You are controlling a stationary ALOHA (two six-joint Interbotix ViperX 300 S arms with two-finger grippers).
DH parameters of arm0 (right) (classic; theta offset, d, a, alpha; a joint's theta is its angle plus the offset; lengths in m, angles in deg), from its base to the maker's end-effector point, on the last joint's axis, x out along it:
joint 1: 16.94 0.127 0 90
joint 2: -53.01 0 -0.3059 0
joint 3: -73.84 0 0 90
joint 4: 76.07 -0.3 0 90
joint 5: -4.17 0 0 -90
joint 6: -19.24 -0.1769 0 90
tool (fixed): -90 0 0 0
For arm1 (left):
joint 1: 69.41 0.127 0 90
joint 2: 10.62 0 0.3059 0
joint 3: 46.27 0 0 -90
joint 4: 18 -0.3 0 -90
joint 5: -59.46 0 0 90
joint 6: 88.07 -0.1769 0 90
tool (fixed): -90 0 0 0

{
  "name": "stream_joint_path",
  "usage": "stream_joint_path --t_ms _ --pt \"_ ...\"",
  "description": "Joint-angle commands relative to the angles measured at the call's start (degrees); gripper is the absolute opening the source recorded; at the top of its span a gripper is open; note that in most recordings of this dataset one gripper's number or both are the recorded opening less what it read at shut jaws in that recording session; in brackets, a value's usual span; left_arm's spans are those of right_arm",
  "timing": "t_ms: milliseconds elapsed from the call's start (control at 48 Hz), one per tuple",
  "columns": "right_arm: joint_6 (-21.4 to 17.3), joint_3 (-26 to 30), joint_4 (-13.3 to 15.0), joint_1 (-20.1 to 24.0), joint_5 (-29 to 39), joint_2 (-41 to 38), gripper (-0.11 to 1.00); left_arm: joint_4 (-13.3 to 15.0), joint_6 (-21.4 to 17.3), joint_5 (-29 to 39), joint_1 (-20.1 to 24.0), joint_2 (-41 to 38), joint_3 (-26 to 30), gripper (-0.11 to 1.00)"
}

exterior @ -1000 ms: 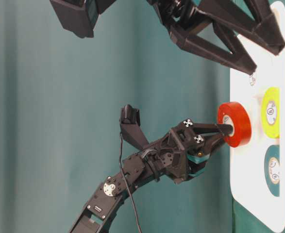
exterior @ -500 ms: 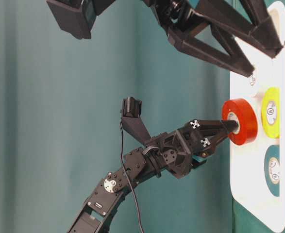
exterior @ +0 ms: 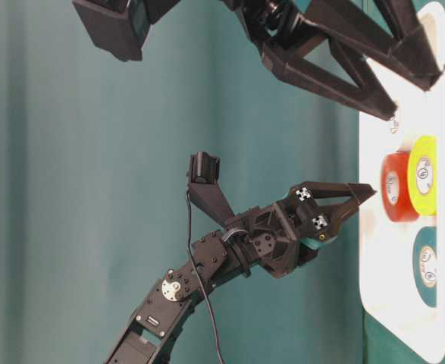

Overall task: Put the tape alternately from left to right into the white case.
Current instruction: 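Release the red roll in the tray and pull the left gripper back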

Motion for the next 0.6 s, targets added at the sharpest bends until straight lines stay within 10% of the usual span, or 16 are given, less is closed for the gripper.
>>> stream_joint_path --t_ms 0,583 --pt "-0.09 1.14 0.09 0.09 -0.35 0.79 0.82 0.09 -0.09 -0.35 -0.44 3.34 0.35 0.93" --pt "-0.18 1.14 0.09 0.18 -0.53 0.79 0.82 0.09 0.09 -0.35 -7.21 10.37 -6.86 0.93"
